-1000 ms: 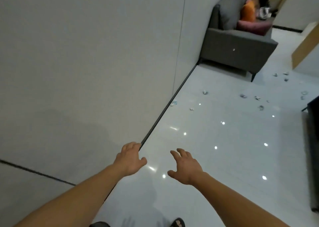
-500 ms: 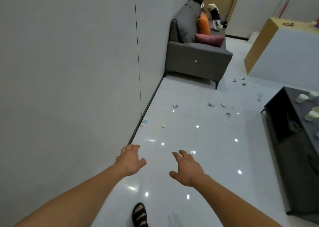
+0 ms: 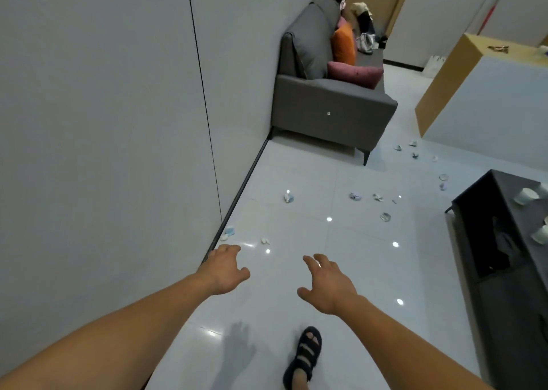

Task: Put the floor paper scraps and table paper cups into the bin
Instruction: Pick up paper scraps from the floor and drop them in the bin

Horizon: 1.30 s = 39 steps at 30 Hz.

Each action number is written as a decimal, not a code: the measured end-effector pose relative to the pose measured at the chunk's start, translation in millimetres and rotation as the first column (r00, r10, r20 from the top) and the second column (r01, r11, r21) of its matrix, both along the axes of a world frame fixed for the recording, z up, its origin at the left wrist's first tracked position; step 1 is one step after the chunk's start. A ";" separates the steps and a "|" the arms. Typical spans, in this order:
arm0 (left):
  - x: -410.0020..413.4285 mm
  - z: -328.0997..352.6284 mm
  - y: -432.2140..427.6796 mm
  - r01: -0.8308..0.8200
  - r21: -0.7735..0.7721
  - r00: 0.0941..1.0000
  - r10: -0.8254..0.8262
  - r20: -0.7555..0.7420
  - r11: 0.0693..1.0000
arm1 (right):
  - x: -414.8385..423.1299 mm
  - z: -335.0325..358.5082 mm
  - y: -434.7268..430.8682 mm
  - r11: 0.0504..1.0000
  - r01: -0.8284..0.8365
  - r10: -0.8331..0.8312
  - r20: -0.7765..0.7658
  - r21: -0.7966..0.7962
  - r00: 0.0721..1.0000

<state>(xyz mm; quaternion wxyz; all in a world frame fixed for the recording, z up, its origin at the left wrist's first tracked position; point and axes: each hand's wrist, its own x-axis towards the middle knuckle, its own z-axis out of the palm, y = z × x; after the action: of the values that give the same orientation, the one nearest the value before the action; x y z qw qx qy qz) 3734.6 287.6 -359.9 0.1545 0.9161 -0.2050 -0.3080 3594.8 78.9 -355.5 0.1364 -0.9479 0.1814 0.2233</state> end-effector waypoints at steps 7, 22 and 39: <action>64.8 1.5 -73.9 -0.144 0.038 0.989 0.143 0.034 0.989 | 107.2 -7.8 -95.5 0.988 -0.152 0.152 -0.013 0.003 0.988; 241.1 -62.1 -128.4 -0.336 0.072 0.933 0.342 -0.107 0.939 | 342.5 -68.7 -161.9 0.953 -0.281 0.294 -0.120 0.111 0.948; 357.2 -429.1 -215.9 -0.590 0.209 0.709 0.625 -0.328 0.779 | 520.0 -489.3 -224.8 0.843 -0.496 0.537 -0.312 0.207 0.784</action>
<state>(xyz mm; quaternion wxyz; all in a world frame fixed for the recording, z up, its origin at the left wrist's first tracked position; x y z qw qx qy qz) 4091.8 71.7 -788.9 0.2431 0.8604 0.1558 -0.4198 4114.8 -145.9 -844.8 0.0884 -0.8949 -0.0766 0.4307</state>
